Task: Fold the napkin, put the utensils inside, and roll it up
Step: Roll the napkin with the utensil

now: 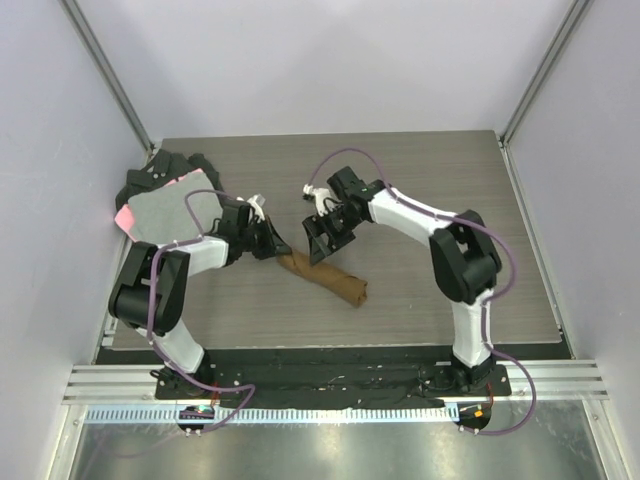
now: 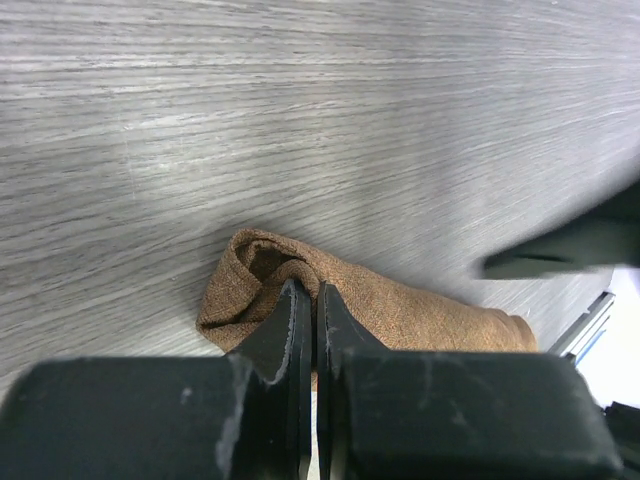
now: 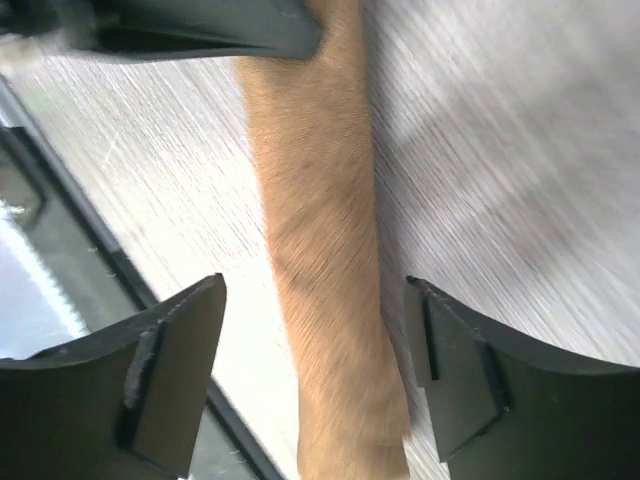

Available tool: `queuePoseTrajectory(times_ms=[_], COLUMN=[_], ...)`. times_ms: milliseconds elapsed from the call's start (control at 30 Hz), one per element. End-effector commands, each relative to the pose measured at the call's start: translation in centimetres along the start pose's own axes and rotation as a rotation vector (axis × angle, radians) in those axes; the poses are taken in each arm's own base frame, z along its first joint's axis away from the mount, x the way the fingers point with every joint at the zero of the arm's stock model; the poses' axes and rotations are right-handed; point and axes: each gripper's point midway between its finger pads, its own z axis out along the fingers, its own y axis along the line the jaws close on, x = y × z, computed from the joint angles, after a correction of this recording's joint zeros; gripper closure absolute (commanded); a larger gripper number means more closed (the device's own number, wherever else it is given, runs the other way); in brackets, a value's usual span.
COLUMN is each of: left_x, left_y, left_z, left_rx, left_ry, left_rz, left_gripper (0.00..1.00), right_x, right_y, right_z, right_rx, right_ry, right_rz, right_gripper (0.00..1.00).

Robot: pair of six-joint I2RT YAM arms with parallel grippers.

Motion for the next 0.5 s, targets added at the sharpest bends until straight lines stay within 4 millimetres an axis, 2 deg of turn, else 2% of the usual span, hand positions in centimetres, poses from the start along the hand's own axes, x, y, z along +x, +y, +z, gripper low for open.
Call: queuePoseTrajectory(times_ms=[0,33,67,100,133,200,233,333,467], left_x=[0.8,0.9,1.0,1.0,1.1,1.1,1.0,0.9,1.0], left_y=[0.6,0.7,0.7,0.7,0.7,0.7,0.6,0.4,0.4], left_z=[-0.2,-0.2,-0.2,-0.2,-0.2,-0.2,-0.1,0.0,0.0], left_rx=[-0.065,-0.082,-0.09,-0.094,-0.104,-0.106,-0.104,-0.097,-0.095], left_ry=[0.089,0.112,0.124,0.136,0.154,0.165,0.165,0.171,0.177], left_rz=[-0.014,-0.025,-0.03,-0.033,-0.039,-0.042,-0.042,-0.046,-0.044], left_gripper=[1.0,1.0,1.0,1.0,1.0,1.0,1.0,1.0,1.0], right_x=[-3.5,-3.0,-3.2,-3.1,-2.1,-2.0,-1.4,-0.9,-0.3], right_y=[1.7,1.7,2.1,1.5,2.4,2.2,2.3,0.9,0.2], right_z=[-3.9,-4.3,-4.1,-4.3,-3.3,-2.8,-2.1,-1.5,-0.2], right_rx=[0.241,0.289,0.317,0.395,0.409,0.463,0.472,0.544,0.544], right_ry=[-0.202,-0.21,-0.227,-0.231,-0.209,-0.21,-0.194,-0.178,-0.149], right_rz=[-0.278,-0.33,-0.384,-0.412,-0.458,-0.517,-0.538,-0.549,-0.567], right_gripper=[0.18,0.13,0.12,0.11,0.1,0.1,0.09,0.09,0.09])
